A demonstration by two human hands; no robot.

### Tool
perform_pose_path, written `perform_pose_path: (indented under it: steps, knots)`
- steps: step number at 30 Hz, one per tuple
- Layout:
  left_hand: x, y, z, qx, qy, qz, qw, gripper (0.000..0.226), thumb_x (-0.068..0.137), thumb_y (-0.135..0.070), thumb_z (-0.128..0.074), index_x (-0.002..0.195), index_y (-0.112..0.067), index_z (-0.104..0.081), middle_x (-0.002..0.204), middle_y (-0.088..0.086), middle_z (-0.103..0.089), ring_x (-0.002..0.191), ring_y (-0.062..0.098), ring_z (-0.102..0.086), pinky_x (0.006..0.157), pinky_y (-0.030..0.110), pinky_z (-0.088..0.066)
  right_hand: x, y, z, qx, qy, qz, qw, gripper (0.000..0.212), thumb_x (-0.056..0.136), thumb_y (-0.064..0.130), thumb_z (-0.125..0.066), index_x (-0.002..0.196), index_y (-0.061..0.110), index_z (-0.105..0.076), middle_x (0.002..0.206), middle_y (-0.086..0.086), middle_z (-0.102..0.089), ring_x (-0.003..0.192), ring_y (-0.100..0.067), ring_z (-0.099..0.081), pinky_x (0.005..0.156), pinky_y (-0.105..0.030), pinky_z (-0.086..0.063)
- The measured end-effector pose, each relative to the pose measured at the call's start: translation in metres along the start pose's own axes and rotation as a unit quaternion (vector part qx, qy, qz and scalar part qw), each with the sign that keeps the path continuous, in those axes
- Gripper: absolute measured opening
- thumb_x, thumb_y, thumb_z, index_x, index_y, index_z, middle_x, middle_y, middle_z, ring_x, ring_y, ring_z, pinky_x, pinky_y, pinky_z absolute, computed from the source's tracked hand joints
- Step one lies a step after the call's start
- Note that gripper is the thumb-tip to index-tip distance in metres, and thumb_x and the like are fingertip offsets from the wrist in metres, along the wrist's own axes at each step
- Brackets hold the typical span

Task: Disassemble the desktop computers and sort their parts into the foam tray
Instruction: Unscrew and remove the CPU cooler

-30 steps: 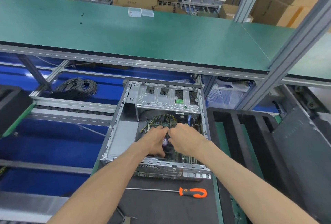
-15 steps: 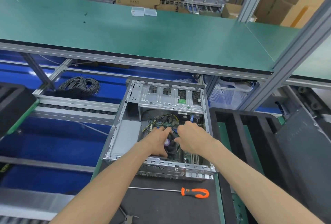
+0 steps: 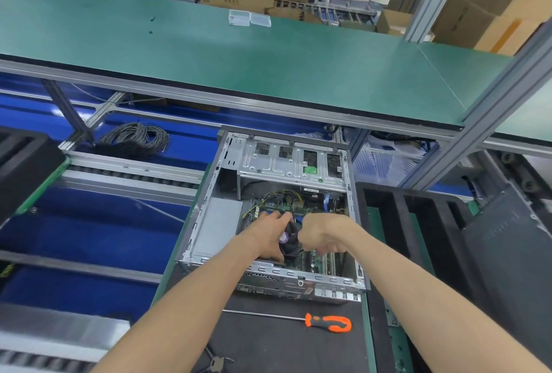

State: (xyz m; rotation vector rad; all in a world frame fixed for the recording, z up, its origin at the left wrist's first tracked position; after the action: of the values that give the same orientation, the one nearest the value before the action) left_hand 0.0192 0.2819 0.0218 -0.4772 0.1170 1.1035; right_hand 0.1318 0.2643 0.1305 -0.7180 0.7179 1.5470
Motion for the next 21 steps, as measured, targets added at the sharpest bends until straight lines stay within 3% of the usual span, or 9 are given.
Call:
perform_pose_path:
  steps: [3,5,7,10,13,14,16,19,21]
  knots:
    - [0.002,0.001,0.0,-0.005,0.002,-0.004,1.0,0.093,0.061,-0.037,-0.088,0.134,-0.015,-0.035,0.126,0.013,-0.051,0.114,0.036,-0.047,0.099,0.04,-0.042,-0.005,0.007,-0.001,-0.15,-0.079,0.05,0.984,0.017,0.094,0.021,-0.049,0.105,0.01,-0.054,0.099,-0.011,-0.063,0.072,-0.025,-0.053,0.065,-0.035,-0.045]
    - [0.002,0.0,0.001,-0.012,0.01,-0.006,1.0,0.091,0.061,-0.035,-0.088,0.133,-0.016,-0.036,0.126,0.013,-0.051,0.117,0.036,-0.046,0.103,0.043,-0.041,-0.012,0.017,-0.008,-0.337,-0.185,0.147,0.911,0.013,0.089,0.025,-0.057,0.099,0.019,-0.052,0.08,-0.002,-0.049,0.065,-0.021,-0.048,0.066,-0.037,-0.038]
    - [0.002,0.0,0.003,-0.016,0.012,-0.006,1.0,0.09,0.062,-0.035,-0.088,0.134,-0.016,-0.036,0.126,0.013,-0.051,0.118,0.036,-0.046,0.104,0.043,-0.041,-0.017,0.022,-0.016,-0.408,-0.209,0.21,0.863,0.013,0.085,0.025,-0.063,0.089,0.021,-0.051,0.068,0.001,-0.037,0.057,-0.019,-0.042,0.063,-0.036,-0.034]
    - [0.0,-0.001,0.003,-0.026,-0.007,-0.004,1.0,0.088,0.061,-0.033,-0.085,0.133,-0.016,-0.037,0.119,0.011,-0.051,0.11,0.034,-0.048,0.084,0.034,-0.039,-0.01,0.008,0.001,-0.246,-0.193,0.103,0.944,0.014,0.086,0.029,-0.054,0.088,0.016,-0.05,0.077,-0.002,-0.05,0.071,-0.025,-0.054,0.067,-0.036,-0.043]
    - [0.0,0.001,0.001,-0.025,-0.015,-0.002,1.0,0.084,0.059,-0.034,-0.085,0.126,-0.017,-0.038,0.113,0.009,-0.05,0.105,0.032,-0.047,0.077,0.034,-0.038,-0.001,-0.004,0.007,-0.075,-0.059,0.017,0.995,0.024,0.093,0.021,-0.04,0.083,0.004,-0.053,0.083,-0.01,-0.063,0.078,-0.027,-0.062,0.084,-0.04,-0.055]
    - [0.001,0.002,0.0,-0.025,-0.017,-0.003,1.0,0.084,0.059,-0.034,-0.085,0.126,-0.017,-0.038,0.113,0.009,-0.05,0.105,0.033,-0.047,0.078,0.034,-0.039,0.001,-0.002,0.006,-0.088,-0.048,0.023,0.995,0.023,0.093,0.019,-0.041,0.084,0.002,-0.053,0.082,-0.011,-0.065,0.078,-0.027,-0.064,0.084,-0.04,-0.056]
    - [0.002,0.003,-0.001,-0.036,-0.013,-0.002,0.999,0.087,0.059,-0.035,-0.086,0.13,-0.017,-0.04,0.115,0.009,-0.05,0.108,0.033,-0.046,0.083,0.035,-0.041,-0.002,0.009,0.003,-0.186,-0.111,0.069,0.974,0.014,0.091,0.023,-0.05,0.095,0.009,-0.051,0.083,-0.003,-0.059,0.08,-0.027,-0.062,0.073,-0.037,-0.051]
    - [0.006,0.002,-0.004,-0.021,0.015,-0.011,1.0,0.077,0.065,-0.037,-0.083,0.133,-0.02,-0.051,0.127,0.008,-0.051,0.122,0.033,-0.04,0.107,0.04,-0.035,-0.009,0.032,-0.013,-0.368,-0.219,0.179,0.886,0.025,0.088,0.024,-0.066,0.111,0.015,-0.062,0.102,-0.001,-0.064,0.081,-0.025,-0.061,0.066,-0.037,-0.041]
    - [0.006,0.002,-0.004,-0.009,0.026,-0.014,1.0,0.066,0.067,-0.039,-0.081,0.127,-0.021,-0.058,0.129,0.007,-0.052,0.125,0.031,-0.041,0.112,0.038,-0.031,-0.009,0.035,-0.011,-0.366,-0.238,0.218,0.873,0.026,0.088,0.021,-0.068,0.113,0.016,-0.065,0.107,-0.004,-0.066,0.084,-0.025,-0.063,0.065,-0.037,-0.041]
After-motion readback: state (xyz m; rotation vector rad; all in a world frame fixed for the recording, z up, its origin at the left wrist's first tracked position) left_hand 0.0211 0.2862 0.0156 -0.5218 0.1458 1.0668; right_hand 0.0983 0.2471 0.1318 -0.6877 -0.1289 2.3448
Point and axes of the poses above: each hand's wrist, its own x-axis towards the middle knuckle, its own z-axis out of the back of the hand, y = z × x, the point moved 4 cm from there along x, towards the middle knuckle
